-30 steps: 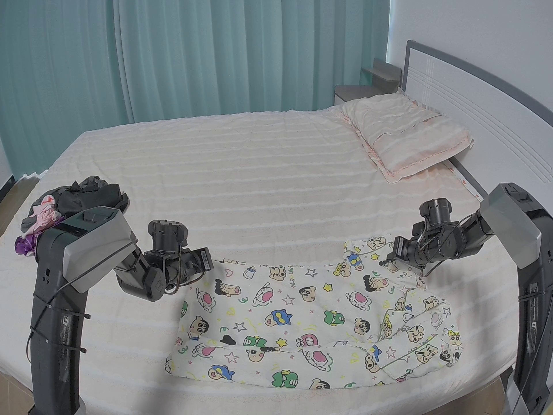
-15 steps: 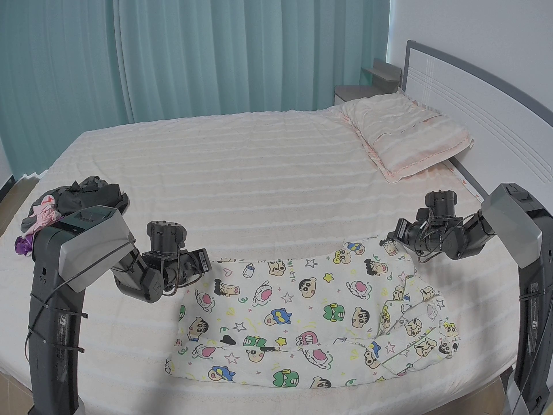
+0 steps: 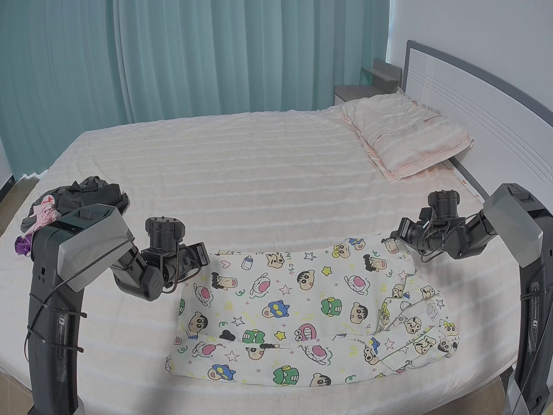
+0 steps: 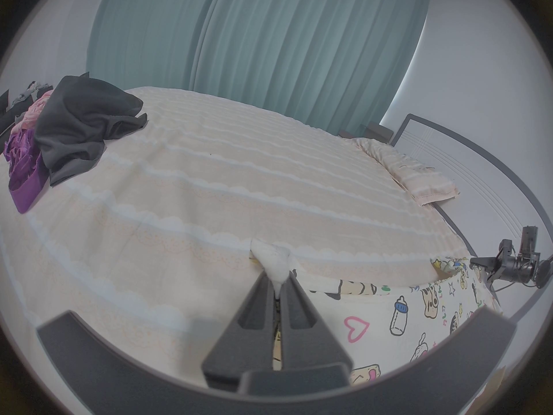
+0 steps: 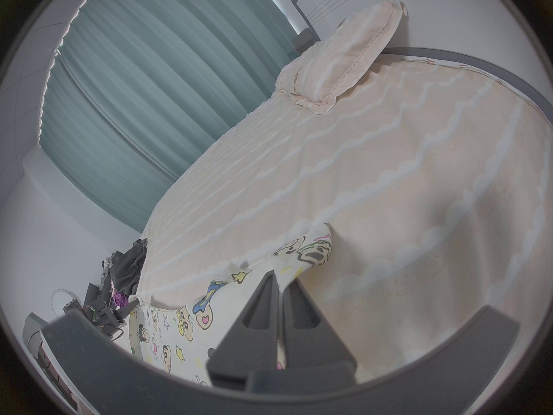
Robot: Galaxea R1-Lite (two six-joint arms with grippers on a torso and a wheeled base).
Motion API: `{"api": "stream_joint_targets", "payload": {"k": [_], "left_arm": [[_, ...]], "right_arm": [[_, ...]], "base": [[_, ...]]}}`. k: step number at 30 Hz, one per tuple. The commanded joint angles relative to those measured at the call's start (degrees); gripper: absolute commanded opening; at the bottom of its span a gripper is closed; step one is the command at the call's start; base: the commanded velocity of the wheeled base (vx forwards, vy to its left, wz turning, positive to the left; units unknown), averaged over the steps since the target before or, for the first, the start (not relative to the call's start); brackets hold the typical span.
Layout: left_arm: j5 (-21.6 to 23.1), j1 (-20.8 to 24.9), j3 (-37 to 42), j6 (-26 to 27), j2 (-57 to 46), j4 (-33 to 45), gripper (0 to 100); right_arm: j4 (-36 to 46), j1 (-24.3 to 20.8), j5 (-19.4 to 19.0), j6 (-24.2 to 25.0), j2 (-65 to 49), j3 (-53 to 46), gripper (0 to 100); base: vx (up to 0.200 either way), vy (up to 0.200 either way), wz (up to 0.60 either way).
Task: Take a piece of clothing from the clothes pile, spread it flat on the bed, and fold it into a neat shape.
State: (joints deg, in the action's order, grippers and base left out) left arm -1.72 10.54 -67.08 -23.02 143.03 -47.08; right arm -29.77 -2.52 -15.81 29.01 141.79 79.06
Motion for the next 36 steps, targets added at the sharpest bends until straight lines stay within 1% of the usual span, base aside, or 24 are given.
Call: {"api": "stream_joint_targets", "payload": {"k": [1, 10, 13, 16, 17, 18, 20, 21, 23, 30, 32, 33, 36], "left_arm": [[-0.04, 0.0, 0.38, 0.08, -0.65, 0.67, 0], [-0.04, 0.27, 1.34, -0.1, -2.93, 1.82, 0], [-0.04, 0.44, 2.57, -0.01, -4.34, 1.73, 0], [-0.04, 0.97, 4.24, -0.01, -6.1, 1.64, 0], [-0.04, 0.97, 4.24, -0.01, -6.1, 1.64, 0], [-0.04, 1.06, 5.39, -0.01, -7.07, 1.55, 0], [-0.04, 1.06, 6.44, -0.01, -7.68, 1.38, 0], [-0.04, 1.06, 6.53, -0.01, -7.68, 1.38, 0], [-0.04, 1.06, 7.85, 0.08, -8.74, 1.29, 0], [-0.04, 1.41, 12.77, 0.69, -11.64, 1.11, 0], [0.05, 1.41, 13.82, 0.69, -12.25, 1.03, 0], [0.05, 1.41, 15.49, 0.78, -13.04, 0.94, 0], [0.05, 1.41, 19.18, 0.87, -13.66, -1.17, 0]], "right_arm": [[-0.11, 0.33, -0.1, 0.08, 0.07, -0.04, 0], [-0.2, 0.5, -0.62, -0.45, -2.04, -2.68, 0], [-0.29, 0.5, -1.15, -0.62, -3.27, -4.09, 0], [-0.2, 0.59, -2.82, -0.89, -6.0, -6.02, 0], [-0.2, 0.59, -2.82, -0.89, -6.0, -6.02, 0], [-0.2, 0.59, -3.61, -1.24, -7.76, -7.78, 0], [-0.11, 0.59, -4.05, -3.0, -8.9, -9.53, 0], [-0.11, 0.59, -4.14, -3.09, -8.99, -9.62, 0], [-0.11, 0.68, -4.23, -5.81, -10.04, -12.35, 0], [-0.2, 1.64, -4.49, -8.18, -12.33, -16.48, 0], [-0.29, 1.73, -5.02, -8.54, -12.94, -17.44, 0], [-0.29, 1.91, -6.07, -9.41, -14.26, -19.11, 0], [-0.99, 2.44, -7.22, -11.87, -16.02, -23.6, 0]], "base": [[0.0, 0.0, 0.0], [0.0, 0.0, 0.0], [0.0, 0.0, 0.0], [0.0, 0.0, 0.0], [0.0, 0.0, 0.0], [0.0, 0.0, 0.0], [0.0, 0.0, 0.0], [0.0, 0.0, 0.0], [0.0, 0.0, 0.0], [0.0, 0.0, 0.0], [0.0, 0.0, 0.0], [0.0, 0.0, 0.0], [0.0, 0.0, 0.0]]}}
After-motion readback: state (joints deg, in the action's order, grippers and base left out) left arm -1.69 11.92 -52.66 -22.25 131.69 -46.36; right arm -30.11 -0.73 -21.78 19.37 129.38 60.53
